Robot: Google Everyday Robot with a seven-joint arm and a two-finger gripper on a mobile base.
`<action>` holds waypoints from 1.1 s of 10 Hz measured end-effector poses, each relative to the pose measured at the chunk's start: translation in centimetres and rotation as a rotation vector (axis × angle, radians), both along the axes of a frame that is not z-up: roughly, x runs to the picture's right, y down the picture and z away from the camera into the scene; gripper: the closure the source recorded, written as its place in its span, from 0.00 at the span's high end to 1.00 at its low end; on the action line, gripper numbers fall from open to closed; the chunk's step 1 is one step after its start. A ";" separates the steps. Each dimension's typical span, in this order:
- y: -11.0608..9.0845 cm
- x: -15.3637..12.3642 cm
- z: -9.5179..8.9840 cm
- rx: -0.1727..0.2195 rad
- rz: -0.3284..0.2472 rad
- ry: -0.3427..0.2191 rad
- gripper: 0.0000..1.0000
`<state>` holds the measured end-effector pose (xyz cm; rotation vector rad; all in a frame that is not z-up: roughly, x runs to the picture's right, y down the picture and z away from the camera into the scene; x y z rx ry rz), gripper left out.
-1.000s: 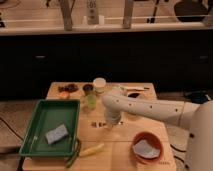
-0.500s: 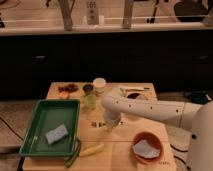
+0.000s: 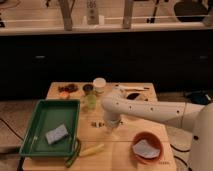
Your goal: Place fork in table surface
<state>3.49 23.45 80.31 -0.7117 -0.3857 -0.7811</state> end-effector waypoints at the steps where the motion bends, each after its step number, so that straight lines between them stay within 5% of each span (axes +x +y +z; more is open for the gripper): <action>1: -0.3 0.2 0.1 0.009 0.014 0.006 0.32; 6: -1.3 -0.3 0.8 0.022 0.042 0.019 0.78; 11: -2.0 -1.0 1.9 0.028 0.051 0.042 0.80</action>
